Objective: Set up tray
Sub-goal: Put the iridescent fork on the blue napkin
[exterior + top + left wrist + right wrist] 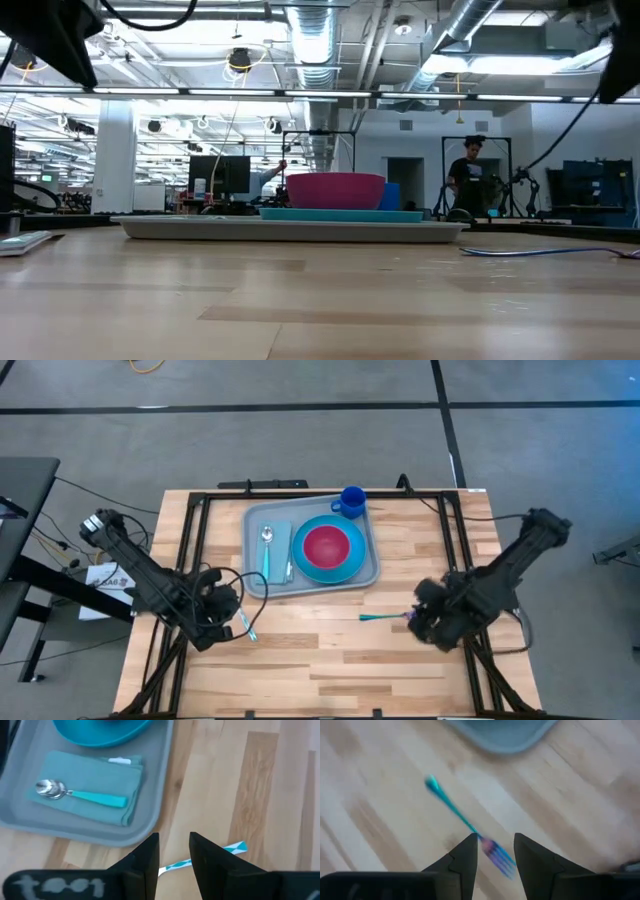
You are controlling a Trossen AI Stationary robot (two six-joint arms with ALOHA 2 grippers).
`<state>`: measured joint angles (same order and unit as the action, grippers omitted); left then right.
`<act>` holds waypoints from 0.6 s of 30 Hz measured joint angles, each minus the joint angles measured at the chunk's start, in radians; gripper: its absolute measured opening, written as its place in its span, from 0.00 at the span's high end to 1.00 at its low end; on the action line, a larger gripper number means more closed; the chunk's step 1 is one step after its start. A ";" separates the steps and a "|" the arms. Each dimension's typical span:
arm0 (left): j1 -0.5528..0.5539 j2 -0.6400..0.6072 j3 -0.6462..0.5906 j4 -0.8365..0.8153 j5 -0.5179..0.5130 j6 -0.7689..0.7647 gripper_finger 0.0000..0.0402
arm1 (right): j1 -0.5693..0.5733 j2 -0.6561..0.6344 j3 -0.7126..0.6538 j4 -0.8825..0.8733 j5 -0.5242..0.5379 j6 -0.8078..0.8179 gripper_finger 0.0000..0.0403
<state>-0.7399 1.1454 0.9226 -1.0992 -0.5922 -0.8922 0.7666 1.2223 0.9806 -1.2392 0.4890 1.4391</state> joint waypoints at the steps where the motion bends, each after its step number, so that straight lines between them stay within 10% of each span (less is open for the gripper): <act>1: -0.004 0.000 -0.011 0.021 0.000 0.000 0.76 | 0.013 -0.034 -0.033 0.015 0.028 0.103 0.70; 6: -0.032 0.000 -0.061 0.098 0.002 0.000 0.76 | 0.057 -0.111 -0.200 0.136 0.058 0.484 0.70; 18: -0.034 0.000 -0.092 0.129 -0.008 0.000 0.76 | 0.050 -0.034 -0.295 0.228 -0.158 0.752 0.70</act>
<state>-0.7734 1.1454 0.8310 -0.9697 -0.6003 -0.8921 0.8165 1.1881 0.6853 -1.0109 0.3310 2.1909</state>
